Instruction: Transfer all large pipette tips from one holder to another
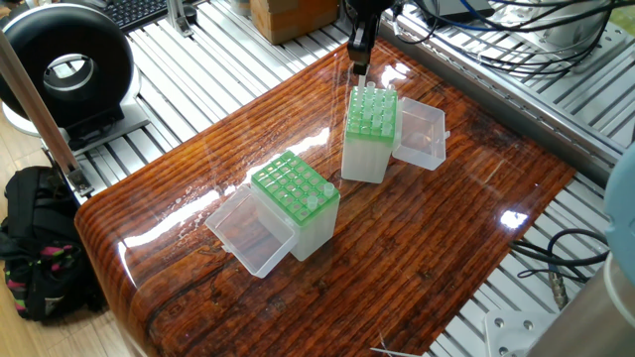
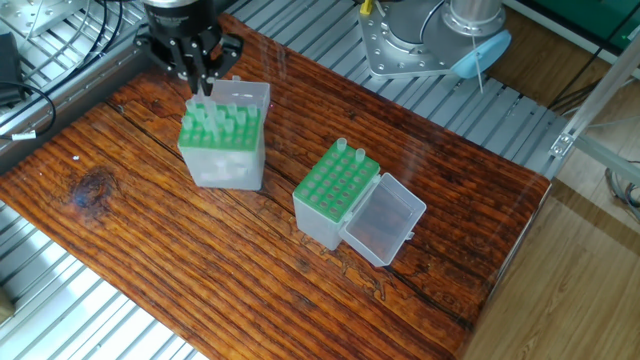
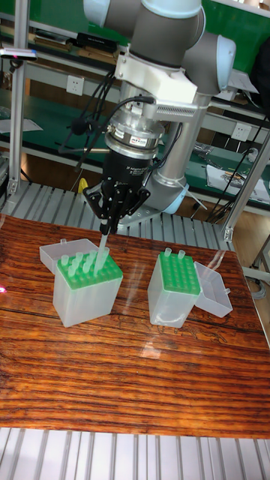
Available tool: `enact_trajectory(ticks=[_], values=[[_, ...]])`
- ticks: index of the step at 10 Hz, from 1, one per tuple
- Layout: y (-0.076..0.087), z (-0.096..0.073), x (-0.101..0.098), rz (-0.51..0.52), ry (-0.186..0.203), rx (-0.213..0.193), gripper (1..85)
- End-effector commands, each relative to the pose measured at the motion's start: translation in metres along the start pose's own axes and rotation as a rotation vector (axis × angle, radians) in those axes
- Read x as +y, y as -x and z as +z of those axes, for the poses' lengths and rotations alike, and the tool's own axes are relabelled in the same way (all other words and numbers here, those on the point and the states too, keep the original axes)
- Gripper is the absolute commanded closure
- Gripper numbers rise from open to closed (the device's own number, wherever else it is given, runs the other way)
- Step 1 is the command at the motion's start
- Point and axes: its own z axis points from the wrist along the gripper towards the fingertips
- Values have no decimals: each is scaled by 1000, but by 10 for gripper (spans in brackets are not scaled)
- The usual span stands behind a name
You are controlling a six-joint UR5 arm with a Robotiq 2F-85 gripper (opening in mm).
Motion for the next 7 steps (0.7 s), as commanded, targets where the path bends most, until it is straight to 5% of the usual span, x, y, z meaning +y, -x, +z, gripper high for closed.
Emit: enact_trajectory(ticks=[1, 7], values=[[6, 0, 0, 0, 1, -22, 723], [-2, -31, 15, 15, 24, 9, 727]])
